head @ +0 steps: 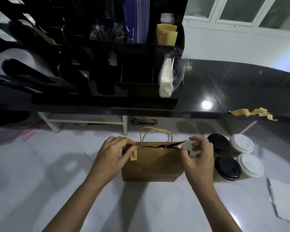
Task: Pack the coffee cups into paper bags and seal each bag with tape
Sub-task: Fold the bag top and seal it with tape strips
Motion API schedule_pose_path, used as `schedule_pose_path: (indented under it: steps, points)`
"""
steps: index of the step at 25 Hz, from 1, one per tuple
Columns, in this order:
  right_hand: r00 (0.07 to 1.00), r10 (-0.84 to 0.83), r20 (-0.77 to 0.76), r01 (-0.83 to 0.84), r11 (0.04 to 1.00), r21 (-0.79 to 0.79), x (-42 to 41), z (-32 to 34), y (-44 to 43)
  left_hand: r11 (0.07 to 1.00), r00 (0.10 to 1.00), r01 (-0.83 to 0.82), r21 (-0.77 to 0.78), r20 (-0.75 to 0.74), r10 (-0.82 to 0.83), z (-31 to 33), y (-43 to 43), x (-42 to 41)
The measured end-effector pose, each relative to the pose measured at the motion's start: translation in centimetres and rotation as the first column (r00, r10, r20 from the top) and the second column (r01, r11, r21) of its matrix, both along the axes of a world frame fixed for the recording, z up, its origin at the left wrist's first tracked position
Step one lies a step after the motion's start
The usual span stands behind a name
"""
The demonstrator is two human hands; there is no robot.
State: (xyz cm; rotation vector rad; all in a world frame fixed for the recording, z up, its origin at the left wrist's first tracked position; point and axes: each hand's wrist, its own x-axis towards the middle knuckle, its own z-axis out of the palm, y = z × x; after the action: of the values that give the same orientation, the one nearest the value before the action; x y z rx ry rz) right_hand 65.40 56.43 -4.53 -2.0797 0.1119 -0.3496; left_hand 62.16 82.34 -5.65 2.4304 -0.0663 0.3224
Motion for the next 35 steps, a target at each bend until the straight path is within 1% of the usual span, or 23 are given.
schedule_pose_path:
  steps: [2,4,7,9,11,13,15,18,20,22,24,27,29,32,35]
  points:
    - [0.995,0.083,-0.055,-0.083,0.997,-0.002,0.5,0.0,-0.5,1.000,0.998,0.027,0.012,-0.054,-0.027,-0.2,0.6,-0.1]
    - [0.987,0.150,-0.058,-0.150,0.989,0.017,0.6,-0.1,-0.7,1.000,0.995,0.022,0.021,-0.095,-0.020,-0.3,1.0,-0.3]
    - [0.982,0.187,-0.024,-0.186,0.982,0.031,0.5,-0.4,-0.8,1.000,0.998,-0.013,0.026,-0.067,0.015,-0.5,0.6,-0.4]
    - [0.980,0.195,-0.028,-0.193,0.979,0.061,0.3,-0.7,-0.9,0.998,0.998,-0.031,0.054,-0.054,0.034,-0.6,0.2,-0.4]
    - [0.980,0.196,-0.029,-0.194,0.980,0.055,0.2,-1.0,-1.0,0.996,0.999,-0.034,0.088,-0.035,0.037,-0.7,0.1,-0.5]
    - [0.982,0.188,-0.022,-0.187,0.982,0.035,0.4,-1.2,-1.2,0.993,0.999,-0.031,0.110,0.018,0.029,-0.5,-0.1,-0.6]
    - [0.982,0.187,-0.013,-0.187,0.982,0.030,0.5,-1.2,-1.4,0.991,0.990,-0.067,0.112,0.130,0.052,0.2,-0.8,-0.8]
    - [0.979,0.204,-0.005,-0.203,0.978,0.034,0.8,-1.2,-1.6,0.985,0.938,-0.144,0.095,0.332,0.105,1.6,-2.8,-1.2]
    - [0.978,0.207,0.000,-0.207,0.978,0.035,1.0,-1.2,-1.7,0.988,0.916,-0.115,0.103,0.395,0.065,2.2,-4.4,-1.5]
    - [0.979,0.205,0.004,-0.205,0.978,0.046,1.1,-1.2,-1.8,0.994,0.925,-0.040,0.105,0.379,-0.003,2.2,-5.7,-1.6]
    - [0.978,0.210,0.006,-0.210,0.976,0.058,1.3,-1.1,-1.9,0.996,0.942,0.029,0.080,0.332,-0.054,1.8,-6.8,-1.6]
    - [0.975,0.223,0.008,-0.223,0.973,0.064,1.5,-1.1,-2.2,0.992,0.963,0.086,0.087,0.250,-0.105,1.2,-8.2,-1.1]
    - [0.971,0.237,0.002,-0.237,0.970,0.060,1.6,-1.1,-2.4,0.994,0.981,0.064,0.085,0.175,-0.078,1.1,-9.1,-0.5]
    - [0.966,0.257,0.004,-0.257,0.964,0.067,1.8,-1.1,-2.6,0.999,0.997,0.032,0.022,0.068,-0.034,1.5,-10.3,0.5]
    - [0.959,0.283,0.008,-0.283,0.957,0.069,2.1,-1.0,-2.8,1.000,0.999,0.017,-0.010,0.036,-0.017,2.0,-11.1,1.5]
